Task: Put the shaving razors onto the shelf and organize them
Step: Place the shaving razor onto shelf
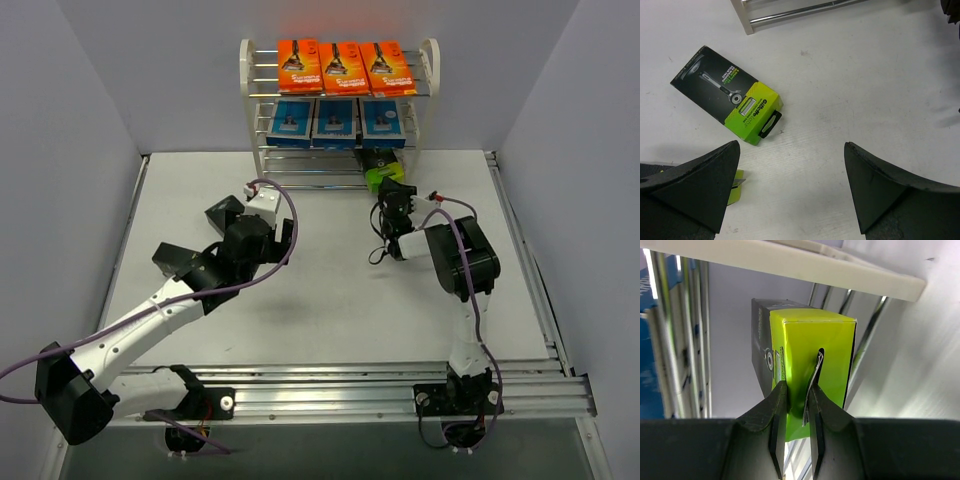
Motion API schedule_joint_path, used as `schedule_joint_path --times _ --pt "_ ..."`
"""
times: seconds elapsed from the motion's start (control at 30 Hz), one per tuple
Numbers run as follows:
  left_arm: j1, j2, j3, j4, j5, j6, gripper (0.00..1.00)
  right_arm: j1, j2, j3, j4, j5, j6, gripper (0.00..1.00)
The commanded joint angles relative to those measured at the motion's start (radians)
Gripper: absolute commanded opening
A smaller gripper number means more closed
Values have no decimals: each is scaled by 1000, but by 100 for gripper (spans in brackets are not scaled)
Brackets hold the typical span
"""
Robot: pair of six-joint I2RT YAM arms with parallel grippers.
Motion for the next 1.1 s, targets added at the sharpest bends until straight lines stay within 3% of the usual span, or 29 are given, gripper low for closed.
schedule_joint_path --times 0.0,1.07 --pt "-15 5 20 31 -4 -1 94 14 -2 66 149 121 45 0" --pt "-63 42 23 29 -31 10 94 38 91 184 129 311 114 1"
